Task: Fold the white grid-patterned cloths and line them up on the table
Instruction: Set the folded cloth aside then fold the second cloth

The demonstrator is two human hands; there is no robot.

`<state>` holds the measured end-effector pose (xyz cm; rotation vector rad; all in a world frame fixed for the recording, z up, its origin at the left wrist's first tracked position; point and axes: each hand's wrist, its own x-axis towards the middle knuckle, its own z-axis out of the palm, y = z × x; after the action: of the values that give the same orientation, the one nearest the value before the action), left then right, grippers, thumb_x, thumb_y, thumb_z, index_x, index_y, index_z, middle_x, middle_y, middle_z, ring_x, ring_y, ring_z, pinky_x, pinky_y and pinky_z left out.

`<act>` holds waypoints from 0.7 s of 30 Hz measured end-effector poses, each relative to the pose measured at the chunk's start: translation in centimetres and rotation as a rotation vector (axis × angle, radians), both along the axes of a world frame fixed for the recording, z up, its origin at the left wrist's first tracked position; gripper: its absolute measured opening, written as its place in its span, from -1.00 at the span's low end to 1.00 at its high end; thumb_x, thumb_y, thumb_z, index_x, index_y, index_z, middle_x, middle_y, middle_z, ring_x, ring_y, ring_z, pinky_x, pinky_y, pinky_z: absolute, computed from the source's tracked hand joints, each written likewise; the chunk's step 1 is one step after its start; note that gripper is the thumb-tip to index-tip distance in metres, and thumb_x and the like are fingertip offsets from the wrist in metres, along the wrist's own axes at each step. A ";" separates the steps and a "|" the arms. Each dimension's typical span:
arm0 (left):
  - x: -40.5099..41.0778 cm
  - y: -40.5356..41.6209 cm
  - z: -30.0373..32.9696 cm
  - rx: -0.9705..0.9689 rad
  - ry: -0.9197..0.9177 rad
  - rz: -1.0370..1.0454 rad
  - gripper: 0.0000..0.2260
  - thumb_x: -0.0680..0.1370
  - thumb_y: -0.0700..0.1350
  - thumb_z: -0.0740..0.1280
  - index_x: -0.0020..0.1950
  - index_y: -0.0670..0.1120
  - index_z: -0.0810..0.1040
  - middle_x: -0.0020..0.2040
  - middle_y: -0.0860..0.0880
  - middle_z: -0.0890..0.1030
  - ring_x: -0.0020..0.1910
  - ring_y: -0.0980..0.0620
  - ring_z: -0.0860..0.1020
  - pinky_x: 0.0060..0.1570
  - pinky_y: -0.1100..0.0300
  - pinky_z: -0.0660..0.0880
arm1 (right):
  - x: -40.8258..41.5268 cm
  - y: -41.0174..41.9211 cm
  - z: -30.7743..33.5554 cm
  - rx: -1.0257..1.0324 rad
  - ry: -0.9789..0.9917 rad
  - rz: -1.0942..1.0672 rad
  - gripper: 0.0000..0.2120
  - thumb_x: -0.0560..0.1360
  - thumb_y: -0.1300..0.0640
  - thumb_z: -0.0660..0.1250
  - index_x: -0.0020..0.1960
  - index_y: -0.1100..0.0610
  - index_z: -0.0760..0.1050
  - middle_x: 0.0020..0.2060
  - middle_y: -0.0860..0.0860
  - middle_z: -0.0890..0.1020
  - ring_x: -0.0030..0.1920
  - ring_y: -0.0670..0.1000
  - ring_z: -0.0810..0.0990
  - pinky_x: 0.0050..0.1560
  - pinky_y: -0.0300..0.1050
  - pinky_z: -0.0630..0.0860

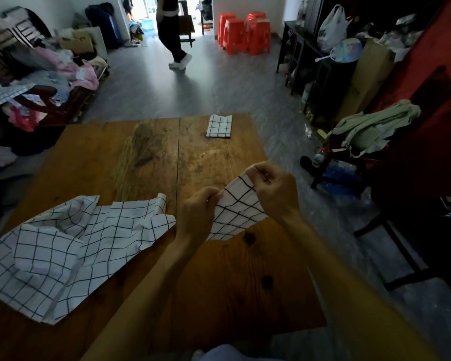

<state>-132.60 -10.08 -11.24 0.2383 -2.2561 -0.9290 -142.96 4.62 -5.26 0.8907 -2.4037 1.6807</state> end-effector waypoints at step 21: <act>5.2 -3.4 -4.3 -0.016 -0.106 0.273 -0.96 0.57 -0.19 0.29 -0.01 -0.13 0.53 -0.36 0.00 0.53 -0.47 0.16 0.48 -0.55 0.13 0.50 | -4.2 5.1 2.5 -0.039 0.101 -0.213 -0.87 0.57 0.10 0.29 -0.08 0.13 0.56 -0.30 -0.04 0.54 -0.31 -0.24 0.48 -0.31 -0.40 0.36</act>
<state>-127.42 -13.46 -15.52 0.5846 -2.2535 -0.7692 -147.20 9.69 -2.72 0.6696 -2.2989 1.5609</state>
